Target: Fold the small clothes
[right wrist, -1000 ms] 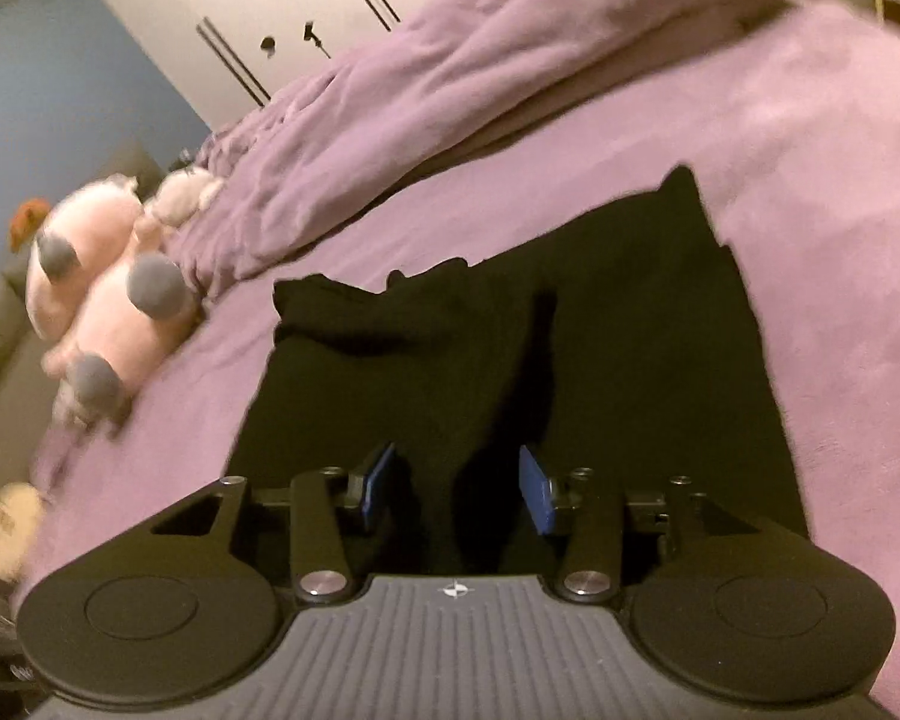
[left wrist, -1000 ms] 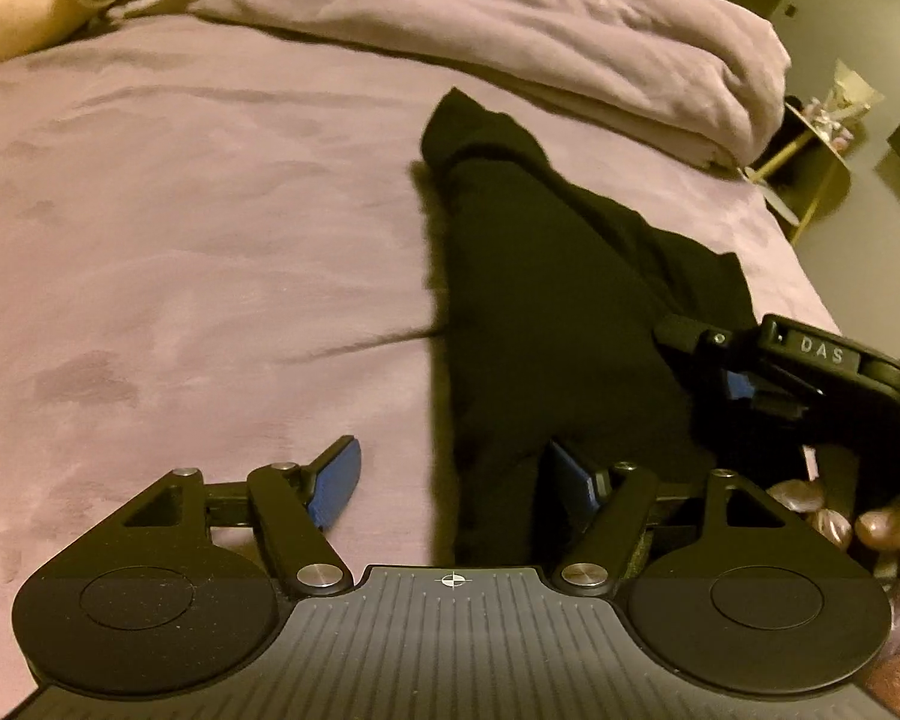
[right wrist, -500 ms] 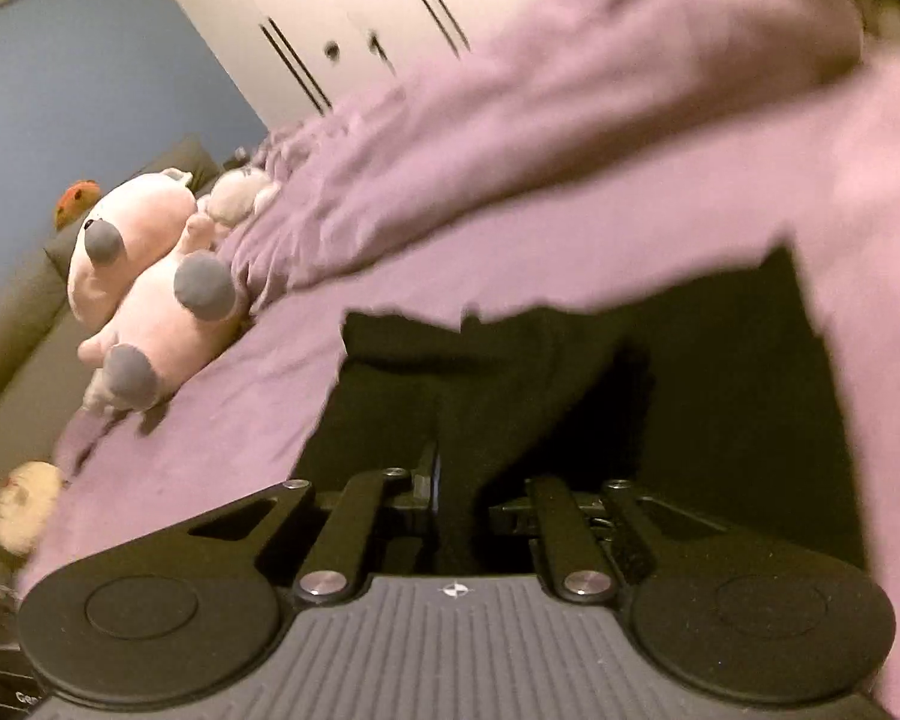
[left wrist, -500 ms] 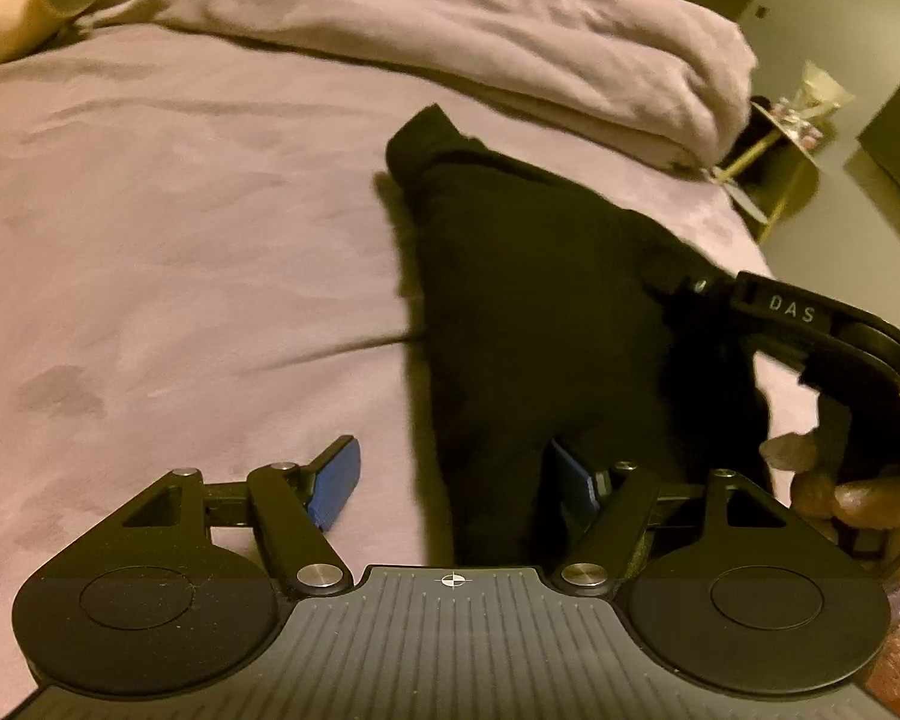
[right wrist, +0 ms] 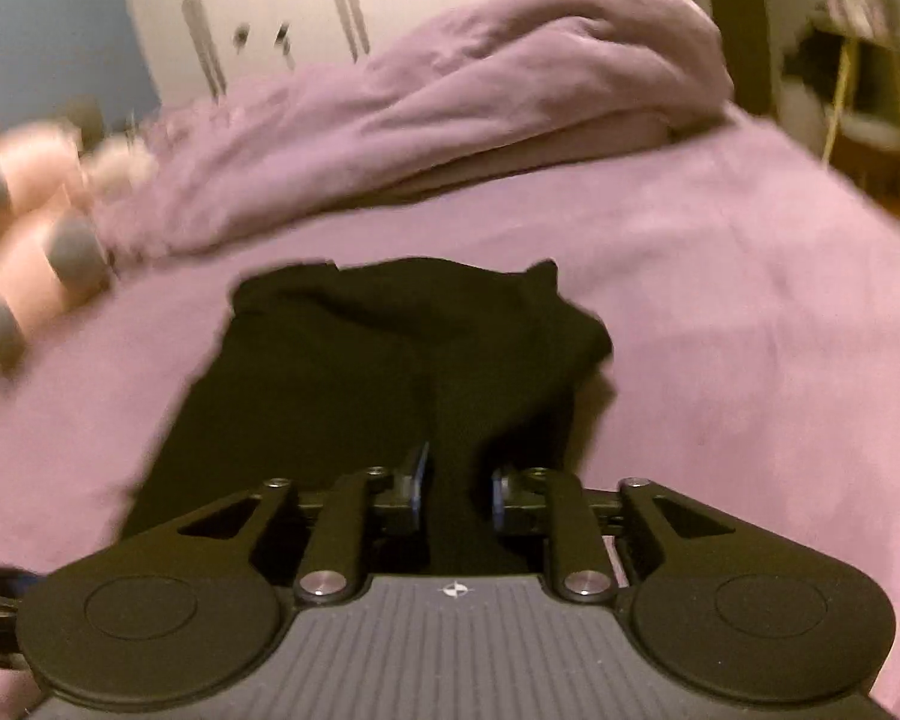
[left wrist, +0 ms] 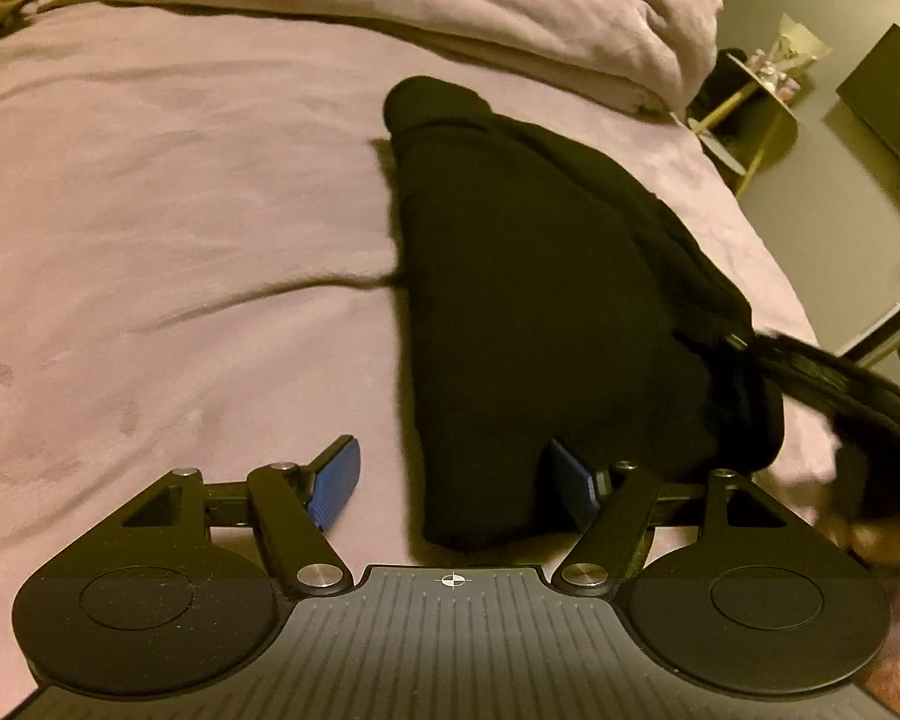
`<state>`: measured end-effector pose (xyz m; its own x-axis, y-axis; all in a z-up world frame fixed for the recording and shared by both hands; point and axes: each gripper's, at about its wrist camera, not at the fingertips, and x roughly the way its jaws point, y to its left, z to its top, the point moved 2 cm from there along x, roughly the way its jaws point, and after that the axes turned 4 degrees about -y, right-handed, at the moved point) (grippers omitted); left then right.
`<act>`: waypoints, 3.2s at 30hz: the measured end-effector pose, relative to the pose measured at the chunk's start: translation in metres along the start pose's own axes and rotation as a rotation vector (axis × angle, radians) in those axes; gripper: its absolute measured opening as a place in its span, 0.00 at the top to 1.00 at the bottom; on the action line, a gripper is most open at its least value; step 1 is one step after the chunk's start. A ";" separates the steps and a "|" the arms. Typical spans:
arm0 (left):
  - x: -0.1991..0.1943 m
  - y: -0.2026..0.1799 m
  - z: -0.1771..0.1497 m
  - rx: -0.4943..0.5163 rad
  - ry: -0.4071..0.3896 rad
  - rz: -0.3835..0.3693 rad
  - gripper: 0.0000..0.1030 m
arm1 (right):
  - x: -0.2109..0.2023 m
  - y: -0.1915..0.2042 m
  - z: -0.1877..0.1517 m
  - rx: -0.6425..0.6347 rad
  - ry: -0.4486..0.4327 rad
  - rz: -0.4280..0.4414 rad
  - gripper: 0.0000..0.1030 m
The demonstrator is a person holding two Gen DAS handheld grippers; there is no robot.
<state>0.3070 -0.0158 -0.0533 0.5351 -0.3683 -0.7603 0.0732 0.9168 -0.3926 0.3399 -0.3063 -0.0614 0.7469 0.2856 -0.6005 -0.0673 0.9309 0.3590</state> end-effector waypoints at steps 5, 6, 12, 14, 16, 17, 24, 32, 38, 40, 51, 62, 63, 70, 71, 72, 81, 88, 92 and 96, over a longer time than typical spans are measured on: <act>-0.009 -0.003 -0.015 0.004 0.011 -0.036 0.27 | -0.046 -0.034 -0.036 0.213 0.004 0.092 0.54; -0.010 -0.004 -0.020 -0.004 0.015 -0.049 0.27 | -0.051 -0.038 -0.043 0.253 0.010 0.106 0.54; -0.008 -0.018 -0.031 0.052 0.010 -0.026 0.28 | -0.050 -0.037 -0.059 0.345 0.038 0.160 0.58; -0.006 -0.018 -0.030 0.049 0.013 -0.006 0.30 | -0.045 -0.035 -0.058 0.364 0.044 0.156 0.70; -0.006 -0.016 -0.029 0.039 0.012 0.005 0.32 | -0.044 -0.037 -0.056 0.396 0.043 0.140 0.79; -0.007 -0.016 -0.028 0.035 0.008 0.010 0.32 | -0.045 -0.038 -0.056 0.407 0.033 0.139 0.83; -0.005 -0.015 -0.023 0.026 -0.010 0.060 0.36 | -0.043 -0.045 -0.061 0.541 0.017 0.223 0.78; -0.012 -0.002 -0.017 -0.012 -0.041 0.083 0.38 | -0.036 -0.035 -0.051 0.567 0.025 0.286 0.95; -0.020 0.013 -0.012 -0.062 -0.042 0.081 0.37 | -0.039 -0.060 -0.062 0.682 0.022 0.374 0.95; -0.021 0.014 -0.013 -0.060 -0.039 0.083 0.36 | -0.036 -0.060 -0.066 0.572 0.077 0.246 0.95; -0.022 0.013 -0.018 -0.058 -0.027 0.107 0.36 | -0.044 -0.049 -0.062 0.382 0.079 0.139 0.95; -0.025 0.013 -0.019 -0.042 -0.018 0.124 0.37 | -0.047 -0.033 -0.059 0.254 0.079 0.062 0.95; -0.027 0.013 -0.019 -0.040 -0.022 0.124 0.38 | -0.047 -0.030 -0.059 0.229 0.080 0.051 0.95; -0.069 0.030 -0.013 -0.067 -0.115 0.151 0.37 | -0.076 -0.026 -0.048 0.092 0.019 -0.031 0.81; -0.072 0.033 -0.011 -0.088 -0.126 0.121 0.36 | -0.080 -0.029 -0.046 0.093 0.003 -0.028 0.81; -0.070 0.034 -0.009 -0.106 -0.121 0.091 0.35 | -0.085 -0.032 -0.044 0.102 -0.012 -0.018 0.81; -0.002 0.015 -0.011 -0.155 0.048 -0.019 0.40 | -0.067 -0.021 -0.043 0.109 0.033 0.007 0.81; -0.018 0.023 -0.003 -0.099 0.054 -0.100 0.38 | -0.064 -0.043 -0.035 0.169 0.024 0.107 0.62; -0.015 0.034 0.020 -0.175 -0.024 -0.182 0.36 | -0.045 -0.065 -0.019 0.288 0.022 0.221 0.34; 0.023 0.035 0.043 -0.232 -0.023 -0.237 0.34 | -0.001 -0.076 -0.010 0.368 0.106 0.270 0.35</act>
<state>0.3587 0.0147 -0.0626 0.5448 -0.5615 -0.6229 0.0054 0.7451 -0.6669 0.3372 -0.3752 -0.0953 0.6619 0.5457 -0.5138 0.0040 0.6829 0.7305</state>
